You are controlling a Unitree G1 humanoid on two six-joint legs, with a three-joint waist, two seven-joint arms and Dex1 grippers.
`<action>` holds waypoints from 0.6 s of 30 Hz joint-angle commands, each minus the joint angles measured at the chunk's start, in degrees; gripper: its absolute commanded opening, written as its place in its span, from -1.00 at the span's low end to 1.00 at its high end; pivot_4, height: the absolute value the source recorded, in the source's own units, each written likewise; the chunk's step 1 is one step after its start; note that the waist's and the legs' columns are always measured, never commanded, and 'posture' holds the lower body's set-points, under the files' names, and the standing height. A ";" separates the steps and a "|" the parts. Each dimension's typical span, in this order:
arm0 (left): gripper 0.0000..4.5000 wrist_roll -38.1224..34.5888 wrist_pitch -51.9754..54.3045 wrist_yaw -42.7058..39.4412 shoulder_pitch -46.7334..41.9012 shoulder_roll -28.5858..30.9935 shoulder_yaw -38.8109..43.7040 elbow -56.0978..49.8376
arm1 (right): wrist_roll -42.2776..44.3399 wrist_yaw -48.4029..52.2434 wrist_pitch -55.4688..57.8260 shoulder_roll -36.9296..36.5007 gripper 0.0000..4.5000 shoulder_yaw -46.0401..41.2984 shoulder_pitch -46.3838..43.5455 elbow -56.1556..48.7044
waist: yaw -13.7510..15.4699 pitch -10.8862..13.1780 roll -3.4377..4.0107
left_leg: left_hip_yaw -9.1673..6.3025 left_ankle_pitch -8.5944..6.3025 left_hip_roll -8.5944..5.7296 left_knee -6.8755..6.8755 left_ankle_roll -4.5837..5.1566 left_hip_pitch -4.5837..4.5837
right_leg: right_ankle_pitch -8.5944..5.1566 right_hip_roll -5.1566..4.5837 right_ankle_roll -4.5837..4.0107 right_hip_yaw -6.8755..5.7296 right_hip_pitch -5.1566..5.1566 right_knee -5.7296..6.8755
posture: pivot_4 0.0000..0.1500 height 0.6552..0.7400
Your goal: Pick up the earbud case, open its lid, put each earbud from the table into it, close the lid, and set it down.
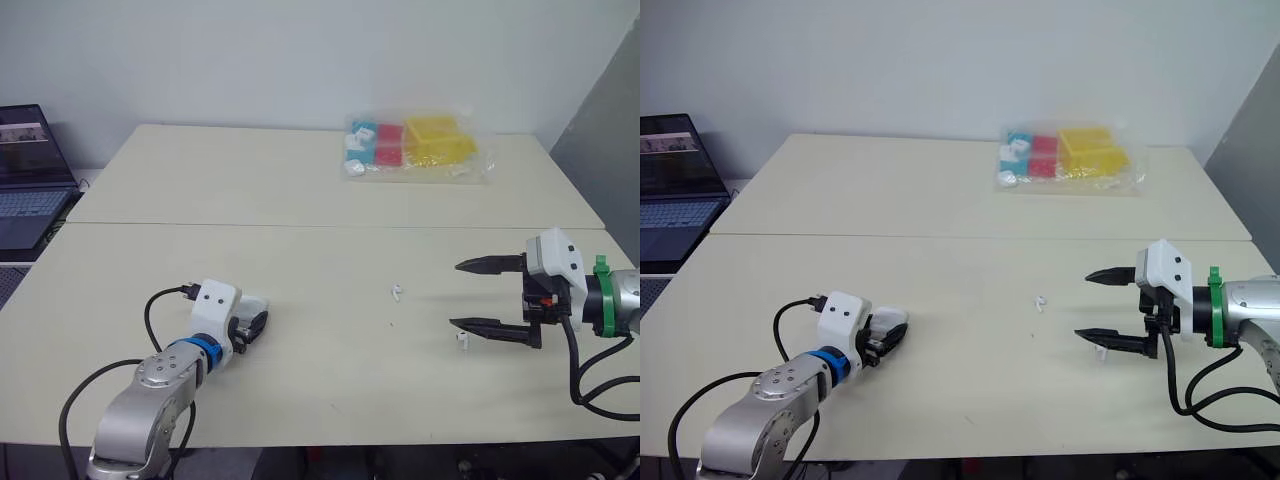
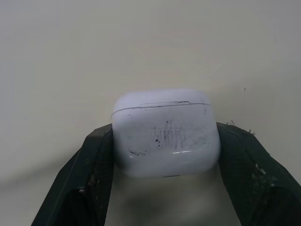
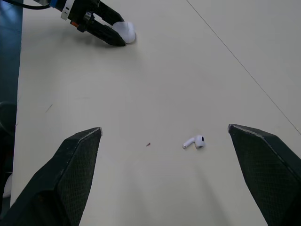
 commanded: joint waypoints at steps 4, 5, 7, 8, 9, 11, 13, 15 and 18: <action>0.24 -1.34 -23.65 -21.66 -9.63 0.75 -9.03 6.45 | 11.33 -12.82 15.24 2.47 1.00 -2.57 -1.57 -7.95 | 0.54 0.01 -0.02 | -0.01 0.00 -0.03 0.06 0.00 -0.27 | 0.02 -0.27 0.01 -0.04 -0.12 -0.04 | 1.00 1.00; 0.24 0.02 -27.72 -23.85 -10.90 0.98 -10.43 7.94 | 13.68 -14.88 17.93 3.01 1.00 -2.52 -2.12 -8.76 | 0.54 0.01 -0.01 | 0.01 0.00 -0.02 0.07 0.00 -0.33 | 0.03 -0.27 0.01 -0.03 -0.17 -0.06 | 1.00 1.00; 0.24 2.15 -33.83 -26.72 -13.17 0.91 -12.40 10.82 | 16.76 -18.94 21.64 4.35 1.00 -1.79 -3.31 -9.97 | 0.31 0.00 0.01 | 0.03 0.00 -0.02 0.03 0.00 -0.45 | 0.05 -0.26 0.01 0.00 -0.28 -0.07 | 1.00 1.00; 0.24 2.64 -36.04 -27.76 -14.23 0.64 -12.94 12.17 | 18.14 -21.07 23.16 5.20 1.00 -1.22 -4.02 -10.47 | 0.21 0.00 0.01 | 0.03 0.00 -0.02 0.01 0.01 -0.48 | 0.07 -0.24 0.05 0.01 -0.31 -0.07 | 1.00 1.00; 0.24 3.95 -40.40 -29.17 -15.69 0.29 -14.02 13.87 | 20.21 -24.79 25.89 7.06 1.00 -0.11 -5.02 -10.55 | 0.13 0.00 0.01 | -0.01 0.00 0.00 0.01 0.01 -0.54 | 0.19 -0.20 0.23 -0.03 -0.35 -0.06 | 1.00 1.00; 0.24 5.53 -47.29 -31.50 -17.46 -0.21 -15.39 16.58 | 24.42 -31.21 30.19 10.90 1.00 1.39 -6.95 -9.98 | 0.10 -0.01 0.00 | -0.05 0.00 -0.03 0.03 0.01 -0.71 | 0.24 0.03 0.31 -0.06 -0.52 -0.03 | 1.00 1.00; 0.24 5.92 -52.35 -33.79 -18.22 -0.53 -16.30 18.74 | 29.47 -35.42 33.19 14.36 1.00 2.32 -8.12 -8.86 | 0.08 -0.01 0.01 | -0.08 0.01 -0.03 0.06 0.02 -0.88 | 0.28 0.23 0.32 -0.04 -0.69 0.02 | 1.00 1.00; 0.24 5.98 -56.06 -34.93 -18.65 -1.07 -16.53 20.52 | 33.76 -39.45 35.23 17.19 1.00 3.10 -8.91 -7.49 | 0.05 -0.01 0.01 | -0.09 0.01 -0.01 0.05 0.02 -0.89 | 0.38 0.25 0.14 -0.05 -0.69 0.01 | 1.00 1.00; 0.24 6.51 -59.95 -36.09 -19.18 -1.36 -16.86 22.53 | 37.55 -43.93 37.10 19.55 1.00 4.48 -10.16 -5.91 | -0.03 -0.01 0.01 | -0.07 0.01 -0.01 0.07 0.02 -0.91 | 0.39 0.25 0.18 -0.02 -0.70 0.00 | 1.00 1.00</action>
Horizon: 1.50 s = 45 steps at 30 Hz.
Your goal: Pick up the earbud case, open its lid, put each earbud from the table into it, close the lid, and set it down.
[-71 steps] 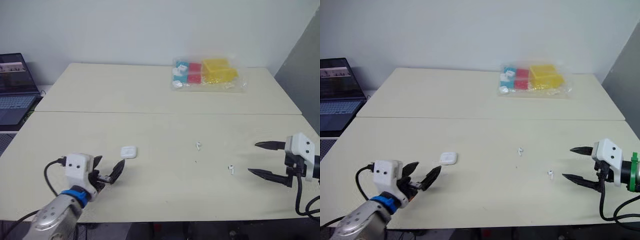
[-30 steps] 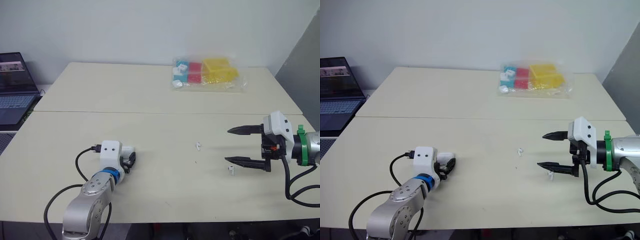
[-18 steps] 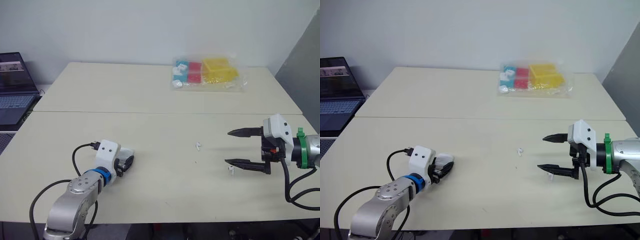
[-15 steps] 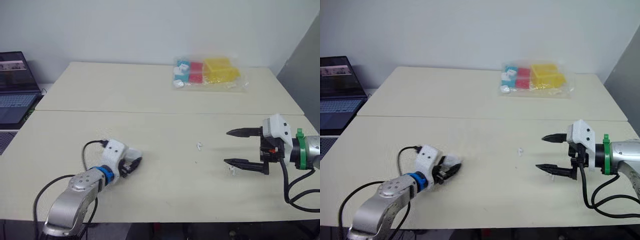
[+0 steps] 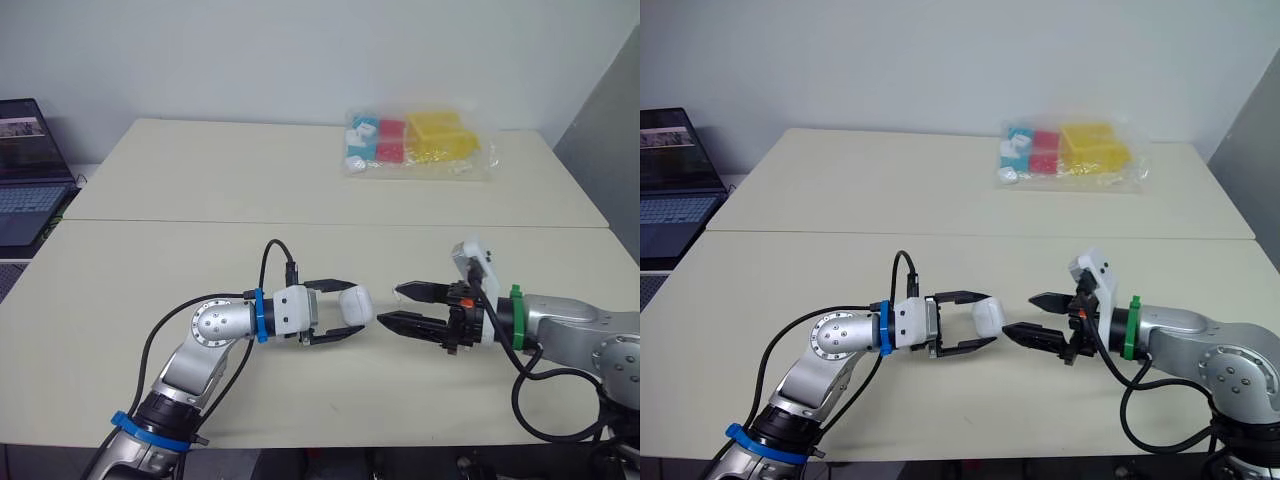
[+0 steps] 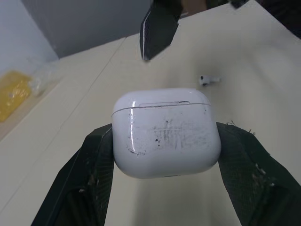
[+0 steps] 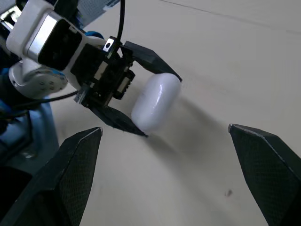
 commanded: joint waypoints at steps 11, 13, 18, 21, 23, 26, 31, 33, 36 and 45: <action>0.24 0.14 -8.33 -1.54 -1.53 -1.51 0.02 2.45 | 13.81 -13.98 3.70 6.26 1.00 5.95 -5.91 7.65 | -0.08 -0.01 0.01 | -0.02 0.01 0.05 0.03 0.02 0.01 | -0.10 0.04 0.26 0.00 0.00 0.05 | 1.00 1.00; 0.24 0.25 -8.69 -1.48 -1.32 -1.54 0.00 2.39 | 14.48 -14.77 3.76 6.34 1.00 6.53 -6.82 8.60 | -0.11 -0.01 0.02 | -0.04 0.01 0.05 0.03 0.02 0.00 | -0.10 0.04 0.26 -0.01 0.00 0.04 | 1.00 1.00; 0.24 0.76 -9.31 -1.11 -1.17 -1.72 -0.02 2.48 | 15.62 -15.40 3.88 6.25 1.00 7.81 -7.70 10.59 | -0.18 -0.01 0.02 | -0.05 0.01 0.07 0.03 0.02 0.00 | -0.10 0.04 0.26 -0.02 0.01 0.04 | 1.00 1.00; 0.24 0.99 -9.26 -0.63 -1.19 -1.99 0.17 2.55 | 14.87 -14.62 4.09 5.91 1.00 8.63 -7.62 11.26 | -0.19 -0.01 0.02 | -0.04 0.01 0.06 0.03 0.02 0.00 | -0.10 0.04 0.26 -0.01 0.00 0.05 | 1.00 1.00; 0.24 0.98 -8.90 -0.22 -1.12 -2.09 0.37 2.54 | 14.09 -13.68 4.16 5.59 1.00 9.21 -7.53 11.54 | -0.19 -0.01 0.02 | -0.05 0.01 0.07 0.03 0.02 0.00 | -0.10 0.05 0.26 -0.02 0.00 0.05 | 1.00 1.00; 0.24 0.91 -8.93 0.07 -1.01 -1.96 0.37 2.43 | 13.21 -12.93 3.89 5.55 0.93 9.65 -7.53 11.97 | -0.19 -0.01 0.02 | -0.05 0.01 0.08 0.03 0.02 0.00 | -0.10 0.05 0.26 -0.02 0.00 0.05 | 1.00 1.00; 0.24 0.88 -9.69 -0.28 -0.91 -1.72 0.18 2.32 | 11.62 -11.95 3.57 6.07 0.22 9.89 -7.80 13.05 | -0.18 -0.01 0.02 | -0.05 0.01 0.08 0.03 0.02 0.00 | -0.10 0.05 0.26 -0.02 0.00 0.05 | 1.00 1.00; 0.24 0.54 -8.97 -0.06 -0.78 -1.82 0.38 2.23 | 10.99 -11.41 3.46 6.31 -0.04 9.80 -7.89 13.49 | -0.18 -0.01 0.02 | -0.05 0.01 0.08 0.03 0.02 0.00 | -0.10 0.05 0.26 -0.02 0.00 0.05 | 1.00 1.00; 0.24 0.44 -9.44 -0.37 -0.88 -1.76 0.36 2.34 | 10.54 -10.82 3.55 6.69 -0.53 9.44 -7.91 14.10 | -0.18 -0.01 0.02 | -0.05 0.01 0.08 0.04 0.02 0.00 | -0.10 0.05 0.26 -0.02 0.00 0.06 | 1.00 1.00; 0.24 0.40 -9.65 -0.72 -1.14 -1.74 0.17 2.14 | 10.88 -10.30 3.84 7.23 -0.66 9.15 -7.99 14.73 | -0.18 -0.01 0.02 | -0.05 0.01 0.08 0.03 0.02 0.00 | -0.10 0.06 0.26 -0.03 0.00 0.06 | 1.00 1.00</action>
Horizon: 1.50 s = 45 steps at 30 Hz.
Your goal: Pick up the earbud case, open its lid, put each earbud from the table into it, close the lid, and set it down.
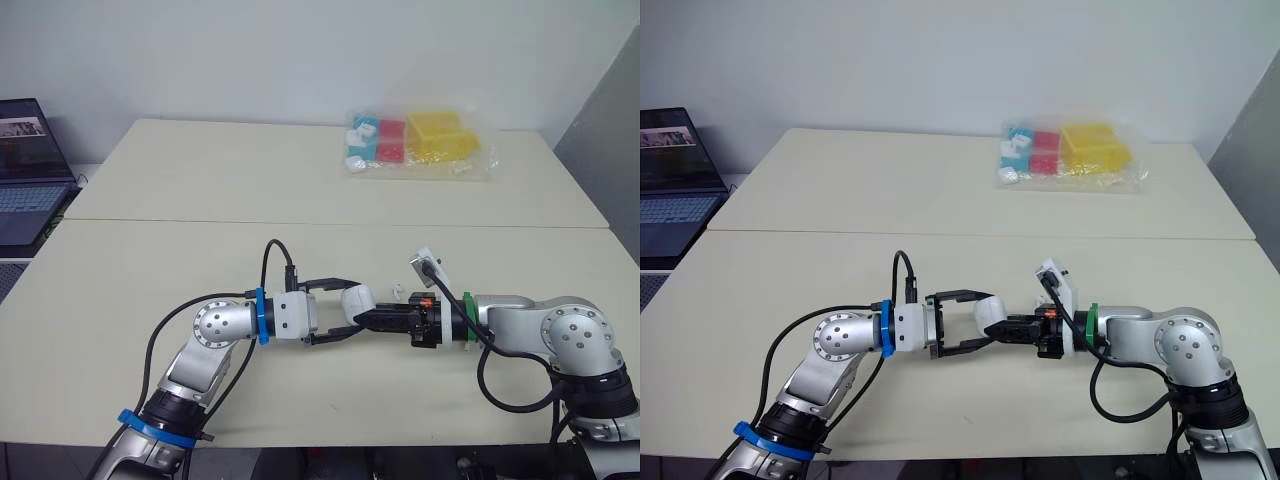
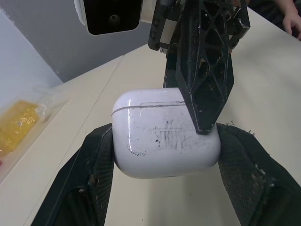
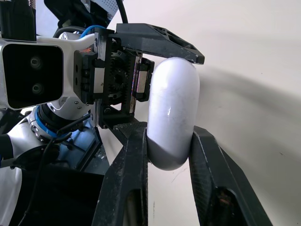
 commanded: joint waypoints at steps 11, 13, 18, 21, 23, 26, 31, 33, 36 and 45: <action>1.00 -7.67 24.91 -2.50 -4.88 5.99 1.83 -5.11 | -6.21 6.34 1.17 -3.37 -0.66 0.85 -5.10 -0.06 | -0.17 0.00 0.01 | -0.02 0.00 -0.04 0.00 0.00 0.01 | 0.00 0.12 0.00 -0.01 -0.02 0.01 | 1.00 1.00; 1.00 -9.96 35.60 -3.80 -5.36 10.53 2.30 -7.46 | -12.21 10.09 -0.41 -7.36 -0.66 3.16 -7.43 -1.32 | -0.38 0.03 0.04 | -0.03 0.00 -0.03 -0.02 0.00 -0.02 | -0.01 0.15 0.00 -0.02 -0.06 0.01 | 1.00 1.00; 1.00 -13.69 51.47 -4.75 -7.80 16.48 2.05 -14.33 | -32.80 24.44 -11.88 -21.44 -0.66 14.43 -13.38 -5.49 | -0.81 0.11 0.15 | -0.11 0.00 -0.04 -0.05 0.00 -0.04 | -0.03 0.19 -0.02 -0.07 -0.10 -0.04 | 1.00 1.00; 1.00 -13.02 57.03 -0.82 -10.47 14.95 1.20 -17.13 | -43.77 31.56 -19.76 -26.53 -0.66 20.78 -16.02 -6.30 | -0.64 0.14 0.19 | -0.09 0.00 -0.05 -0.03 0.00 -0.06 | -0.03 0.12 -0.02 -0.09 -0.10 -0.10 | 1.00 1.00; 1.00 -12.86 59.86 2.13 -12.47 12.16 0.17 -19.13 | -49.98 35.04 -24.14 -27.68 -0.66 24.03 -17.66 -6.37 | -0.68 0.15 0.17 | -0.05 0.00 -0.10 -0.02 0.00 -0.07 | -0.03 0.12 -0.02 -0.06 -0.10 -0.11 | 1.00 1.00; 1.00 -11.72 61.90 6.57 -15.20 7.77 -0.77 -19.82 | -54.86 37.82 -26.80 -26.26 -0.66 25.64 -19.05 -6.08 | -0.67 0.16 0.17 | -0.03 0.00 -0.13 -0.01 0.00 -0.06 | -0.03 0.17 -0.02 -0.03 -0.12 -0.08 | 1.00 1.00; 1.00 -8.78 60.20 7.11 -18.24 5.28 -4.33 -18.87 | -57.69 41.10 -26.30 -22.42 -0.66 26.10 -20.49 -6.21 | -0.72 0.16 0.17 | -0.08 0.00 -0.08 -0.01 -0.01 -0.04 | -0.02 0.27 -0.03 -0.01 -0.12 0.00 | 1.00 1.00; 1.00 -8.23 59.63 5.79 -18.71 5.79 -5.39 -18.38 | -59.05 42.11 -26.32 -21.24 -0.66 26.19 -20.82 -5.81 | -0.75 0.15 0.17 | -0.08 0.00 -0.08 -0.01 -0.01 -0.02 | -0.02 0.28 -0.04 0.00 -0.13 0.03 | 1.00 1.00; 1.00 -7.31 58.54 5.04 -19.03 6.06 -6.10 -17.33 | -60.50 43.34 -26.27 -20.23 -0.66 26.00 -20.85 -5.58 | -0.68 0.15 0.17 | -0.08 0.01 -0.08 0.02 -0.01 -0.02 | -0.02 0.27 -0.04 -0.01 -0.12 0.04 | 1.00 1.00; 1.00 -5.41 55.38 3.09 -19.06 5.31 -6.50 -14.71 | -61.97 45.64 -25.01 -18.11 -0.66 24.72 -20.66 -5.75 | -0.64 0.15 0.17 | -0.06 0.01 -0.10 0.06 -0.01 -0.04 | -0.02 0.24 -0.05 -0.01 -0.12 0.05 | 1.00 1.00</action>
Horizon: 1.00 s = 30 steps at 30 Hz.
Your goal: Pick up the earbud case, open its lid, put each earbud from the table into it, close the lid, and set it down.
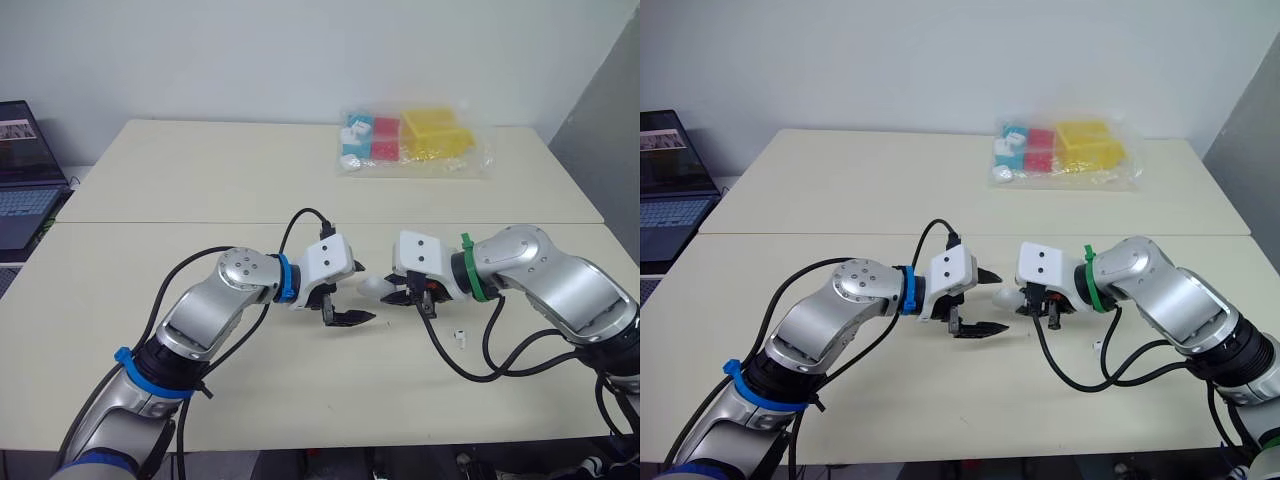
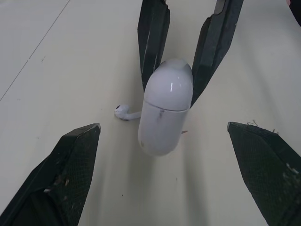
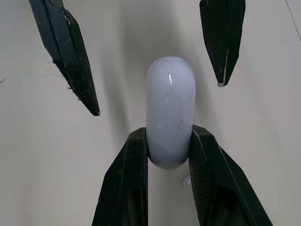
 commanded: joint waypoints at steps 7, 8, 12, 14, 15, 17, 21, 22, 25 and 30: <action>0.59 0.11 -2.86 -0.89 -1.29 -1.25 1.24 0.39 | -1.98 2.00 -0.29 0.82 -0.66 -2.11 -0.66 -0.90 | -0.01 0.00 0.00 | -0.01 0.00 0.00 0.04 0.00 0.01 | 0.00 0.00 0.00 0.00 0.00 0.04 | 1.00 1.00; 0.46 0.00 -2.70 -0.80 -1.29 -1.46 1.36 0.39 | -2.12 2.12 -0.23 0.94 -0.66 -2.16 -0.65 -0.92 | -0.01 0.00 0.00 | 0.00 0.00 0.00 0.04 0.00 0.01 | 0.00 0.00 0.00 0.00 0.00 0.04 | 1.00 1.00; -0.09 0.12 -2.92 -0.91 -1.24 -2.05 1.47 0.55 | -2.38 2.60 -0.14 1.16 -0.66 -2.14 -0.59 -0.92 | -0.01 0.00 0.00 | 0.00 0.00 0.00 0.05 0.00 0.01 | 0.00 0.00 0.00 0.01 0.01 0.06 | 1.00 1.00; -0.39 0.22 -2.95 -1.11 -1.09 -2.09 1.24 0.36 | -2.36 2.65 0.01 1.42 -0.66 -2.22 -0.63 -0.87 | -0.02 0.00 0.00 | -0.01 0.00 0.00 0.06 0.00 0.01 | 0.00 0.00 0.00 0.00 0.01 0.08 | 1.00 1.00; -0.51 0.26 -2.99 -1.22 -1.00 -2.13 1.14 0.27 | -2.36 2.71 0.10 1.55 -0.66 -2.27 -0.64 -0.86 | -0.02 0.00 0.00 | -0.01 0.00 0.00 0.08 0.00 0.01 | 0.00 0.00 0.00 0.00 0.00 0.09 | 1.00 1.00; -0.62 0.49 -2.99 -1.49 -0.80 -2.08 0.98 0.13 | -2.61 2.98 0.03 1.59 -0.66 -2.30 -0.59 -0.92 | -0.02 0.00 0.00 | -0.01 0.00 0.00 0.09 0.00 0.01 | 0.00 0.01 0.00 0.00 0.01 0.10 | 1.00 1.00; -0.62 0.98 -3.25 -1.87 -0.61 -1.84 1.01 0.04 | -2.70 3.21 -0.10 1.73 -0.66 -2.52 -0.56 -0.81 | -0.02 0.00 0.00 | -0.01 0.00 0.00 0.12 0.00 0.01 | 0.00 0.01 0.00 0.00 0.01 0.14 | 1.00 1.00; -0.62 1.01 -3.14 -1.80 -0.62 -1.89 1.05 0.04 | -2.68 3.24 -0.05 1.79 -0.66 -2.55 -0.58 -0.79 | -0.02 0.00 0.00 | -0.01 0.00 0.00 0.13 0.00 0.01 | 0.00 0.01 0.00 0.00 0.01 0.15 | 1.00 1.00; -0.62 1.35 -3.34 -1.59 -0.43 -1.92 1.02 0.09 | -3.03 3.70 -0.70 1.91 -0.66 -2.43 -0.51 -0.82 | -0.02 0.00 0.00 | -0.01 0.00 0.00 0.18 0.00 0.01 | 0.00 0.01 0.00 0.00 0.00 0.20 | 1.00 1.00; -0.64 1.02 -3.18 -1.59 0.53 -1.84 1.29 -0.30 | -3.85 5.78 -2.44 0.56 -0.07 -2.60 -0.01 -0.69 | -0.03 0.00 0.00 | -0.05 -0.01 0.01 0.52 0.01 0.00 | -0.03 0.01 -0.03 0.00 0.00 0.50 | 1.00 1.00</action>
